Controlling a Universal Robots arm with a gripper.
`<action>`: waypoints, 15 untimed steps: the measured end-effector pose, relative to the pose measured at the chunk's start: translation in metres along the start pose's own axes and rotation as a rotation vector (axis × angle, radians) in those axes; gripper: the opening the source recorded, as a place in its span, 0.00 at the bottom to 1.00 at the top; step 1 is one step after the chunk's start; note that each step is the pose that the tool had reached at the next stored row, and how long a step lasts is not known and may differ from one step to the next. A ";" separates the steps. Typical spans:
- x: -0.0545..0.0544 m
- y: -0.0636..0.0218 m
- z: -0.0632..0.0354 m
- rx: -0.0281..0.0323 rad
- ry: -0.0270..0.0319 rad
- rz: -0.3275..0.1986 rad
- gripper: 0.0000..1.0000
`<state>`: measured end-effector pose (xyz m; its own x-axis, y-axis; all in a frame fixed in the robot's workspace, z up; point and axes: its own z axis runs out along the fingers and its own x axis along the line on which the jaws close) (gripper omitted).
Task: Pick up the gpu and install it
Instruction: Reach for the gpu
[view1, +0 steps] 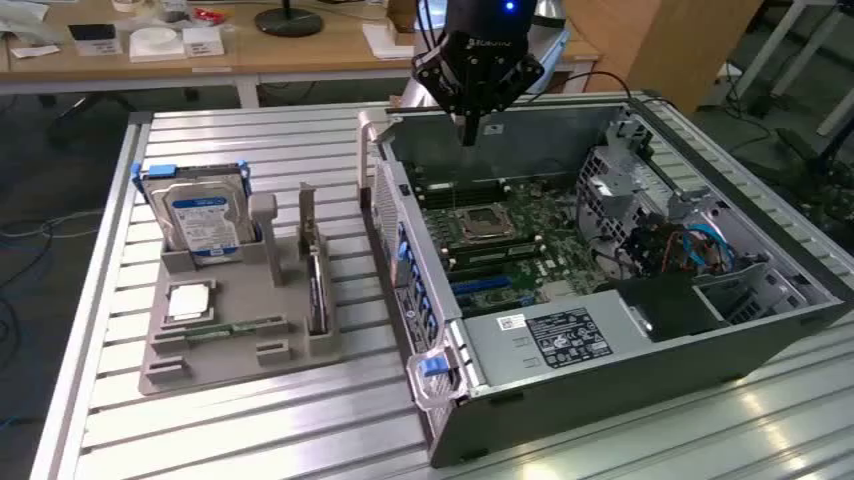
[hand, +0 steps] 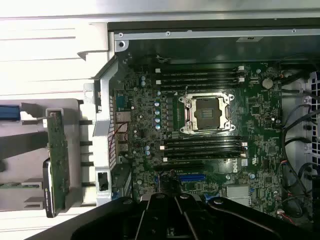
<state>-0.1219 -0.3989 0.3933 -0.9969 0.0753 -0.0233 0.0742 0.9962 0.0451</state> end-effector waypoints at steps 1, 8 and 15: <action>0.000 0.0000 0.0000 0.0000 0.0001 0.000 0.11; 0.000 0.0000 0.0000 0.0000 0.0000 0.000 0.11; 0.003 -0.0002 -0.0001 0.0000 0.0000 0.000 0.11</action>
<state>-0.1248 -0.3989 0.3933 -0.9969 0.0753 -0.0233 0.0742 0.9962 0.0451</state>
